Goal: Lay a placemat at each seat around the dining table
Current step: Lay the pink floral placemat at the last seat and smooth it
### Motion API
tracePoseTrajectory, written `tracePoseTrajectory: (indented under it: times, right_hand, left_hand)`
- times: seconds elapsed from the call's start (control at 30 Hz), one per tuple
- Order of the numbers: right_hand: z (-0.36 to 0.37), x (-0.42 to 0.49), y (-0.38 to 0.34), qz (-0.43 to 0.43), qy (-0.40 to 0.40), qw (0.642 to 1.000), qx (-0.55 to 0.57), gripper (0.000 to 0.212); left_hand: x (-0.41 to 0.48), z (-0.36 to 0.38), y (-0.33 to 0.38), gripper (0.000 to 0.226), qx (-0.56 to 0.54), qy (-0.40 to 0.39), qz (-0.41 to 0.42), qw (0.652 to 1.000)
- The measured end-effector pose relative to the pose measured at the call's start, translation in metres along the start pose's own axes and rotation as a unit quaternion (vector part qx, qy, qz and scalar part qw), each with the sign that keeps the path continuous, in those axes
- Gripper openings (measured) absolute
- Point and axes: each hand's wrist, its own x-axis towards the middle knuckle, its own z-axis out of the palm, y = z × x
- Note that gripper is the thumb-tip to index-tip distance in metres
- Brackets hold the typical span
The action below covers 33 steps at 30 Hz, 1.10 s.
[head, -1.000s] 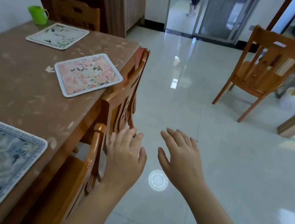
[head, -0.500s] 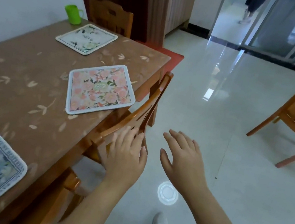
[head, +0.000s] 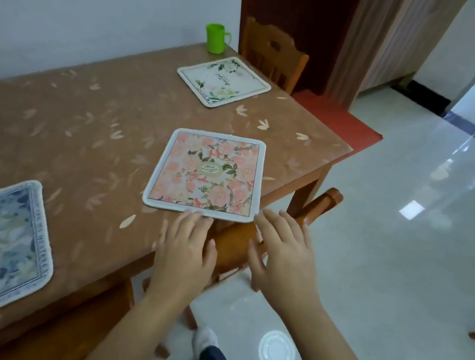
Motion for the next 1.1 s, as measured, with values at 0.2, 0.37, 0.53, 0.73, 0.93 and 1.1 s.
tracePoseTrajectory:
  times: [0.2,0.37,0.53,0.73,0.93,1.1]
  right_hand:
    - [0.042,0.068,0.008,-0.043,-0.044,0.998,-0.021,0.037]
    - [0.088,0.117,0.020,-0.052,-0.125,0.991,-0.010,0.036]
    - [0.127,0.143,0.028,-0.061,-0.184,0.981,-0.004,0.039]
    - [0.168,0.160,0.033,-0.084,-0.261,0.962,0.006,0.045]
    - [0.201,0.158,0.036,-0.099,-0.348,0.932,0.003,0.052]
    - [0.216,0.149,0.040,-0.113,-0.384,0.916,0.004,0.058]
  left_hand:
    - [0.063,0.024,-0.035,0.032,0.017,-0.020,0.002,1.000]
    - [0.103,0.051,-0.076,0.032,0.037,-0.045,0.018,0.998]
    - [0.119,0.078,-0.108,0.036,0.037,-0.077,0.009,0.996]
    - [0.122,0.097,-0.130,0.039,0.016,-0.100,-0.002,0.995]
    - [0.113,0.110,-0.148,0.047,-0.007,-0.135,-0.018,0.991]
    - [0.111,0.118,-0.157,0.048,0.020,-0.127,0.002,0.992]
